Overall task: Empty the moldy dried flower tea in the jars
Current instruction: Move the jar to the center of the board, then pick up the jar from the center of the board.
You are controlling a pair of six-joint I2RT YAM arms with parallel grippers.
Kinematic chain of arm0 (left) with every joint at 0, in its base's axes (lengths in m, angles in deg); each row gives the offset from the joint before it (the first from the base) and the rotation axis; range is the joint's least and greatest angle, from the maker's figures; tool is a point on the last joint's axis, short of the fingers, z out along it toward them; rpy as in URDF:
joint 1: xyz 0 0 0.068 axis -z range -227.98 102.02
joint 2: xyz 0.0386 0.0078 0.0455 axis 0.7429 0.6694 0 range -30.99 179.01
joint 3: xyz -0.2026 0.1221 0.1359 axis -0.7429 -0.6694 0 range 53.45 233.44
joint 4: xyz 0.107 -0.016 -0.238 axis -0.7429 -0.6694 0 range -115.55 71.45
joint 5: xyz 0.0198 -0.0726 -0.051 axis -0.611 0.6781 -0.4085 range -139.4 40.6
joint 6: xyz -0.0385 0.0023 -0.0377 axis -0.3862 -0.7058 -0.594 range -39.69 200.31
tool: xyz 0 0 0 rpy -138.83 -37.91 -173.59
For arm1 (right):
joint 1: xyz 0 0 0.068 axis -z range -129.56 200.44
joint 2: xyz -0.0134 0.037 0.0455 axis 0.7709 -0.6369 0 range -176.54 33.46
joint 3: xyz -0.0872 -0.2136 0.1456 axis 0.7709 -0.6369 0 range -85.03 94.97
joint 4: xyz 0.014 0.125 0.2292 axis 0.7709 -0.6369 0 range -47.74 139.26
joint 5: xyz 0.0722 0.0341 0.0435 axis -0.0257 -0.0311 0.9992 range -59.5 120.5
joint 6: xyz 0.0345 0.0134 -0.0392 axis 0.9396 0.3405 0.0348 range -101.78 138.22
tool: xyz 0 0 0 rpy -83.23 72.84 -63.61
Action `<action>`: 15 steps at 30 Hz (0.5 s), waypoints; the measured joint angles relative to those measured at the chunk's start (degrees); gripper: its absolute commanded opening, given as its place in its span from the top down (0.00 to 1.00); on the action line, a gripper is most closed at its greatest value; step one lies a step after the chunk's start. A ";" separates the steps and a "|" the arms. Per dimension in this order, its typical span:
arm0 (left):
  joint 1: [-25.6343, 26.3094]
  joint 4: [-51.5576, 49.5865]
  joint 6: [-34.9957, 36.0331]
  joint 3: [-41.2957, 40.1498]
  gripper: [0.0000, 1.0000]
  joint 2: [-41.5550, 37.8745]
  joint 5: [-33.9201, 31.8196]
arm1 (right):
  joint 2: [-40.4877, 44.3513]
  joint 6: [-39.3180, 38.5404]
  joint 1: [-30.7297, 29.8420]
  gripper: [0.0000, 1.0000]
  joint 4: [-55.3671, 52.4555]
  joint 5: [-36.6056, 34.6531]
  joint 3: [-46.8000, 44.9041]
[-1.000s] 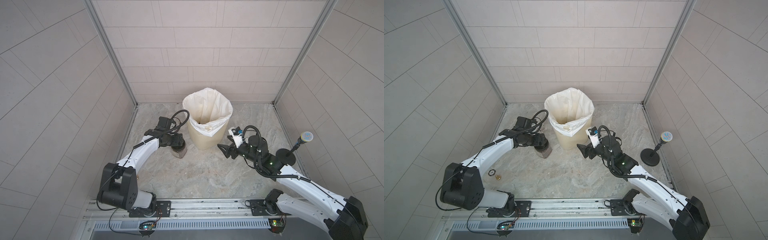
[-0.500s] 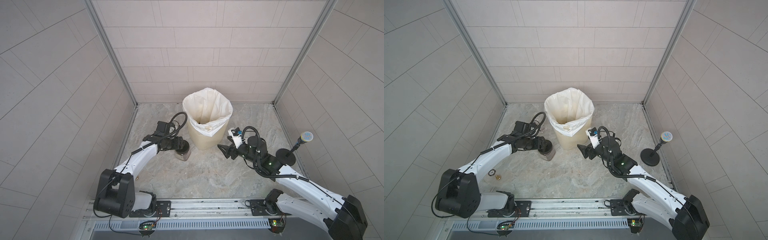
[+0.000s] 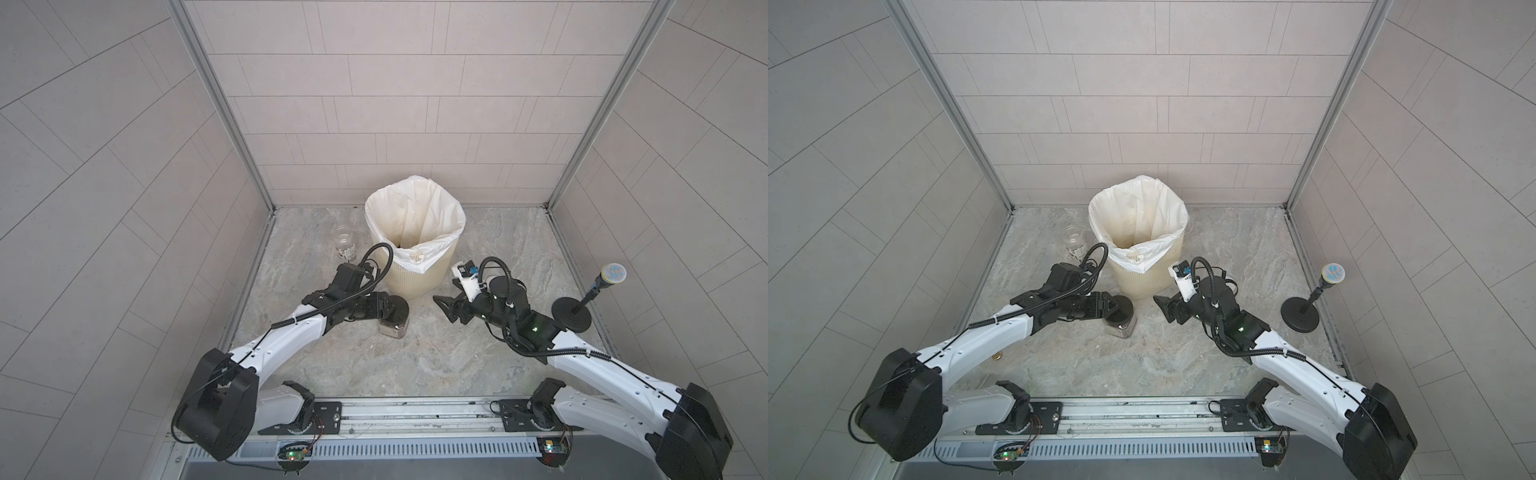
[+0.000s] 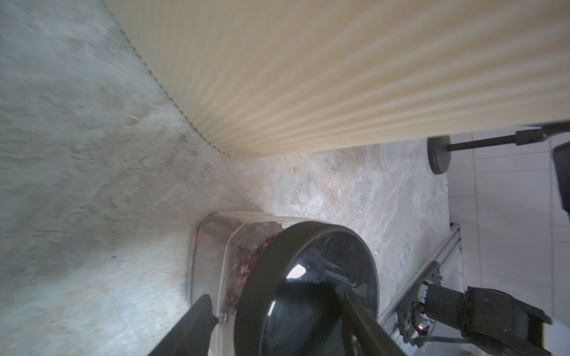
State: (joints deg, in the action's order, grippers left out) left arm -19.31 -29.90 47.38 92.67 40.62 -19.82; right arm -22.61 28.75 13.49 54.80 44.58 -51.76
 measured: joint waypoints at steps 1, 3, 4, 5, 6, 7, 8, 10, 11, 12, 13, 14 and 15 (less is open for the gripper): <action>0.48 1.70 -1.44 -0.90 0.33 0.00 1.27 | -0.31 -0.02 -0.55 0.13 0.26 0.31 0.00; 0.81 3.74 -3.72 -2.05 0.32 0.00 3.13 | -0.92 -0.04 -1.81 0.12 0.63 0.98 0.00; 0.94 3.96 -4.50 -2.32 0.31 -0.09 3.58 | -1.25 -0.17 -2.60 0.11 0.72 1.20 0.00; 0.94 3.78 -4.90 -2.34 0.31 -0.35 3.61 | -1.57 -0.24 -3.32 0.10 0.72 1.44 0.00; 0.68 3.50 -5.18 -2.36 0.30 -0.96 3.48 | -2.03 -0.44 -4.02 0.10 0.70 1.73 0.00; 0.31 2.84 -5.25 -2.36 0.29 -1.86 3.08 | -2.60 -0.63 -4.68 0.09 0.70 2.12 0.00; -0.26 1.95 -5.25 -2.34 0.29 -2.95 2.40 | -3.17 -0.76 -5.14 0.09 0.63 2.40 0.02; -1.86 -0.33 -5.31 -2.29 0.26 -5.62 0.02 | -4.96 -1.14 -6.25 0.07 0.28 3.06 0.28; -2.75 -1.55 -5.51 -2.27 0.26 -6.88 -1.62 | -5.92 -1.29 -6.75 0.07 0.20 3.08 0.52; -3.89 -2.82 -5.77 -2.27 0.26 -8.28 -3.45 | -7.08 -1.49 -7.50 0.06 -0.07 2.99 0.90; -5.11 -3.76 -6.03 -2.38 0.26 -9.70 -5.09 | -8.26 -1.70 -8.48 0.05 -0.50 2.73 1.53; -6.14 -4.15 -6.12 -2.62 0.26 -10.86 -6.14 | -9.27 -1.90 -9.38 0.05 -0.76 2.54 2.14; -7.45 -4.50 -6.19 -2.97 0.26 -12.20 -7.13 | -10.34 -2.25 -10.45 0.04 -1.01 2.10 2.97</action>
State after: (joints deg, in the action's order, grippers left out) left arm -26.77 -34.40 41.19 89.69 28.43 -26.95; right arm -32.95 26.50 3.04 53.79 46.68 -48.78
